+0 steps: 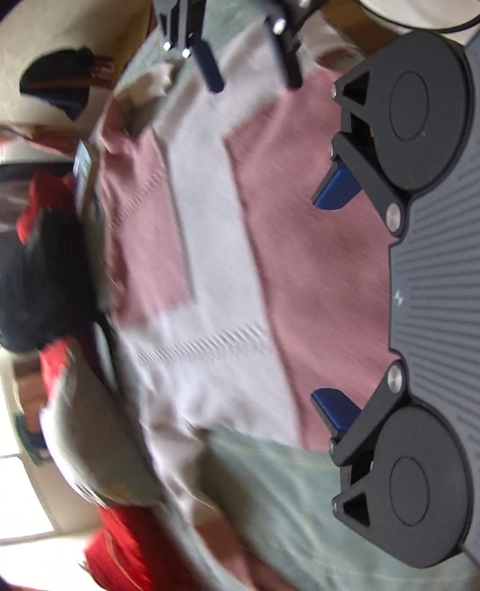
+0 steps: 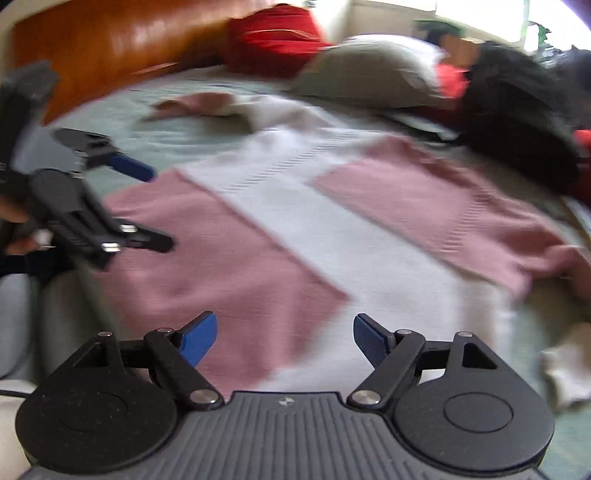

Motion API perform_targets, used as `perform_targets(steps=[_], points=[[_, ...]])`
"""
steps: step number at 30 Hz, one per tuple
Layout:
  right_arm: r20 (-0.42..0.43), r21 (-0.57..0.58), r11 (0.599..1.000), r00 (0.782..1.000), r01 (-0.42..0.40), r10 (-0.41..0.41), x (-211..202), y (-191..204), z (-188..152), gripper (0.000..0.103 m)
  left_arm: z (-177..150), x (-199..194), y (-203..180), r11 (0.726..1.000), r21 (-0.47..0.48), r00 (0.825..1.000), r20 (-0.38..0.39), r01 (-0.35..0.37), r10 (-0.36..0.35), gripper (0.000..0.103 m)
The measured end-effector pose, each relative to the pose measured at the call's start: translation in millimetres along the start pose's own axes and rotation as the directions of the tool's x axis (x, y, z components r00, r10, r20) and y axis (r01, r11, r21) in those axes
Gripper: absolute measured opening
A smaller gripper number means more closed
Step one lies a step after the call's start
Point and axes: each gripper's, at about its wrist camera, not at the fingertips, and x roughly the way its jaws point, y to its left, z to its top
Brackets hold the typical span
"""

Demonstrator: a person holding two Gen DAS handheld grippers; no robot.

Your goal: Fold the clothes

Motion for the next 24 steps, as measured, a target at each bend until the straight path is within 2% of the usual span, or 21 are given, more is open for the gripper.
perform_targets(steps=[2,6,10,12,14,19,21,24], points=[[-0.019,0.037,0.999,1.000,0.009,-0.008,3.5,-14.6,-10.4,0.085,-0.3,9.4,-11.1,0.999,0.020,1.000,0.001,0.031,-0.031,0.102],[-0.060,0.106,0.994,0.998,-0.004,0.010,13.7,-29.5,-44.8,0.088,-27.0,23.8,-24.8,1.000,0.013,0.996,-0.087,0.001,0.000,0.102],[-0.076,0.127,0.991,0.996,-0.038,0.048,-3.9,-18.9,-73.0,0.100,-59.2,-1.7,-22.6,0.998,-0.065,0.998,-0.065,-0.015,0.011,0.102],[-0.099,0.084,0.995,0.994,-0.045,0.053,-13.5,-10.0,-79.4,0.101,-62.2,-11.3,-27.7,0.999,-0.037,0.996,-0.086,-0.025,0.021,0.102],[-0.096,0.066,0.996,0.993,-0.060,0.066,-23.6,-8.3,-79.5,0.099,-62.1,-14.3,-29.5,0.999,-0.025,0.995,-0.099,-0.031,0.029,0.102],[0.053,0.110,0.993,0.998,-0.043,0.037,-30.2,-32.1,-47.9,0.100,-53.9,-2.0,-22.5,0.998,-0.055,0.994,-0.106,-0.040,0.034,0.102],[0.054,0.142,0.989,0.998,-0.041,0.034,-21.1,-42.5,-44.3,0.099,-50.6,2.9,-19.8,0.997,-0.067,0.993,-0.109,-0.043,0.036,0.102],[-0.002,0.194,0.980,0.999,-0.034,0.035,-6.5,-51.6,-58.7,0.100,-45.7,10.3,-15.6,0.995,-0.084,0.993,-0.113,-0.048,0.039,0.102]])
